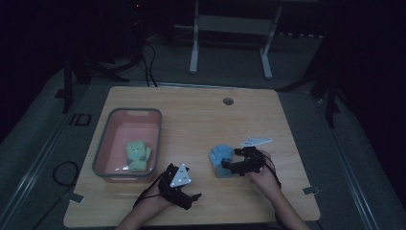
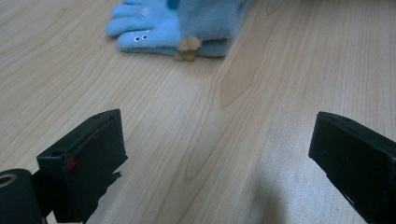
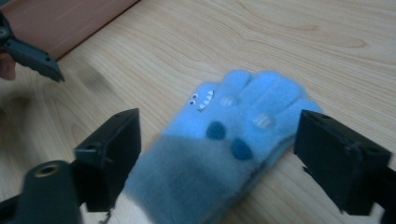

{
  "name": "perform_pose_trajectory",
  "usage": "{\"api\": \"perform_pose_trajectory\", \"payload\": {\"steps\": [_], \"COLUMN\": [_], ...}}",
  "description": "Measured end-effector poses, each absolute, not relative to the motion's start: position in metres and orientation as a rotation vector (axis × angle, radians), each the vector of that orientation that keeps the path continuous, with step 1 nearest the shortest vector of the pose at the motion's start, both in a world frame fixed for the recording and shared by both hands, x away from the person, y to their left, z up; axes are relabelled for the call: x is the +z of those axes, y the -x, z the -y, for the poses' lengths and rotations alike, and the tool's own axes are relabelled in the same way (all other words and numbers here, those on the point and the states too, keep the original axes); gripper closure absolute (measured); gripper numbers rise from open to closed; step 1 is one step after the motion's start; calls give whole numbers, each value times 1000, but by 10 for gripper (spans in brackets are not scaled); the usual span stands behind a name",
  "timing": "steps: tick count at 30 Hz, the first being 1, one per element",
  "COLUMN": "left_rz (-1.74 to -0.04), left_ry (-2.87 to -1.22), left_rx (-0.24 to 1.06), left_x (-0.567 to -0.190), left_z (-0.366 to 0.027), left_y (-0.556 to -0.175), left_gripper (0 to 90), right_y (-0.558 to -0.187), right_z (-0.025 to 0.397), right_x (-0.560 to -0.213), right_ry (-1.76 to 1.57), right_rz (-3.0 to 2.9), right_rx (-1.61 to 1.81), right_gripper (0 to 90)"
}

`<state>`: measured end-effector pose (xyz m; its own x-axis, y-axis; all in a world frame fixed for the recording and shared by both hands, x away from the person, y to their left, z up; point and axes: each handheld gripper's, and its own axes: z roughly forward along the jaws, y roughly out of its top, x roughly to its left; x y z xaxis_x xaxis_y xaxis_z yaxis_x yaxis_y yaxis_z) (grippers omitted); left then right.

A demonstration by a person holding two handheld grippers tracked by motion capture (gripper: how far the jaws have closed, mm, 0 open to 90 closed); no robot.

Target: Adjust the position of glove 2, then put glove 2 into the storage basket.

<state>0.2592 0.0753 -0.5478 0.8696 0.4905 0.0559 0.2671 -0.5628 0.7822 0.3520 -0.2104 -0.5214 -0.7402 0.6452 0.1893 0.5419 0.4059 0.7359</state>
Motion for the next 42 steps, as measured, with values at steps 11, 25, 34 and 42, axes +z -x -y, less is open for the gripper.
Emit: {"api": "perform_pose_trajectory", "payload": {"steps": [11,25,34,42], "left_rz": [-493,-336,-209,-133], "left_ry": [-2200,-2188,-2217,-2253], "left_rx": [331,334,387,404], "left_x": [-544,-536,-536,-542], "left_z": [-63,-34,-7,11], "left_y": [-260,-275,-288,-304], "left_gripper": [41,140,265,313], "right_y": [-353,-376,-398,-412], "right_z": [227,226,214,209], "right_x": [-512,-506,-514,-531], "right_ry": [-1034,-1011,-1065,-1176], "right_rz": [-2497,-2524,-2565,-2576], "right_rx": [1235,1254,1198,1169], "right_gripper": [139,359,384,296]}}
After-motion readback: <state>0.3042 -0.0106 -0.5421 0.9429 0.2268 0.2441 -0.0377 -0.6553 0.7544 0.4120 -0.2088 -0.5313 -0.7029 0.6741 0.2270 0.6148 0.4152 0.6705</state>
